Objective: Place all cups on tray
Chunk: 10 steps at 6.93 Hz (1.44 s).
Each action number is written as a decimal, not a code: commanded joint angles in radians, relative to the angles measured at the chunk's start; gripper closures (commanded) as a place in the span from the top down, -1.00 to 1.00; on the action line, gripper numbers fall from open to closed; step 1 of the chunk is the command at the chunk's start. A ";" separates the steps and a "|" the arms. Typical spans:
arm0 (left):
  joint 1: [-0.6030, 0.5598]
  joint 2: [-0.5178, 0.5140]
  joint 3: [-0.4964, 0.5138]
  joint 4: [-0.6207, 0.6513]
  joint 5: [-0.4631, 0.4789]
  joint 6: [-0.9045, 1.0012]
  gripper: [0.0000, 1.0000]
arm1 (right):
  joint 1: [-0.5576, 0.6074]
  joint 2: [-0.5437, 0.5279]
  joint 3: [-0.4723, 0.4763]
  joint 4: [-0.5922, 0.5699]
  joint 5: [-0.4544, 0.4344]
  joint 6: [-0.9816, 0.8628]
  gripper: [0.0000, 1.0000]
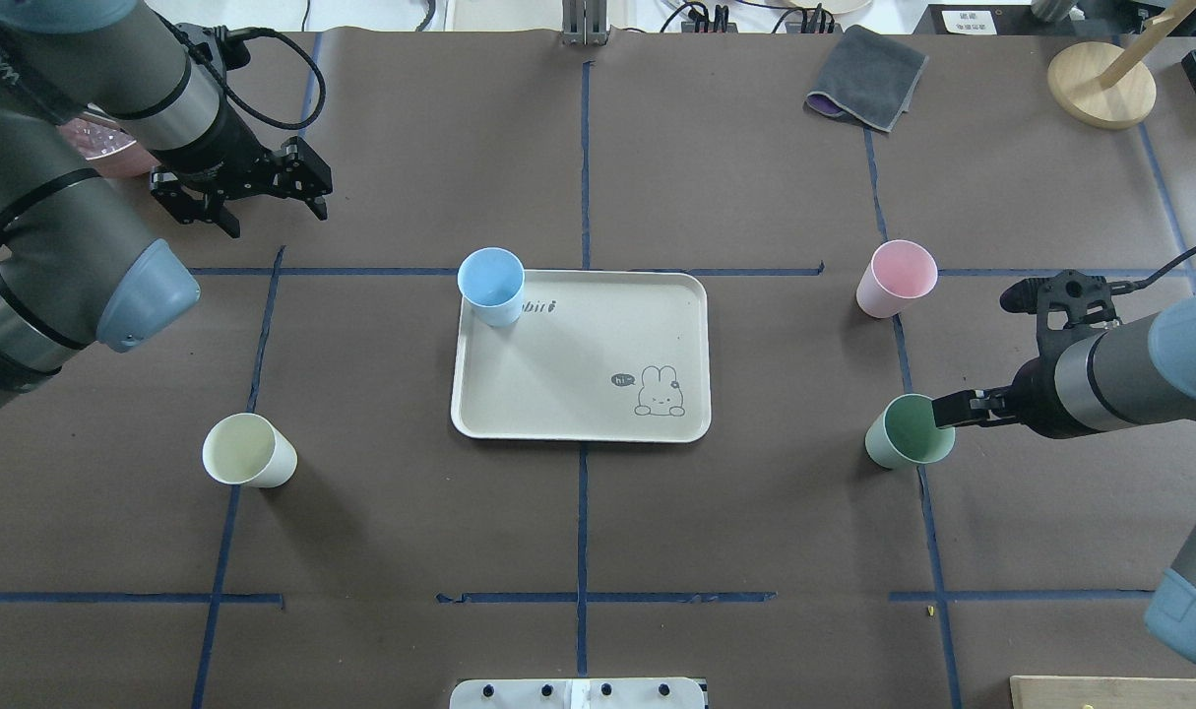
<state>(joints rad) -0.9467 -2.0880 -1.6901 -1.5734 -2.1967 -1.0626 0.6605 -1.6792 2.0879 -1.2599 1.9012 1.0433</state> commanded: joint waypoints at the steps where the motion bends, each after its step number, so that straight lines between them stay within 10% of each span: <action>1: -0.001 0.000 0.003 -0.002 0.000 0.001 0.98 | -0.036 0.007 -0.024 0.004 -0.002 -0.005 0.76; 3: 0.000 0.000 0.003 -0.004 0.000 0.001 0.98 | -0.044 0.027 -0.055 0.005 -0.004 -0.008 0.43; 4: 0.000 0.000 0.004 -0.004 0.000 0.001 0.98 | -0.042 0.027 -0.052 0.005 -0.002 0.003 -0.38; 6: 0.002 0.000 0.012 -0.007 0.000 0.001 0.98 | -0.039 0.073 -0.048 0.002 0.004 0.004 -0.96; 10: 0.002 0.000 0.013 -0.007 0.000 0.001 0.98 | -0.027 0.117 -0.010 -0.013 0.009 0.007 -1.00</action>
<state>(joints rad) -0.9442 -2.0877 -1.6777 -1.5800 -2.1967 -1.0615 0.6250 -1.5850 2.0538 -1.2632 1.9060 1.0496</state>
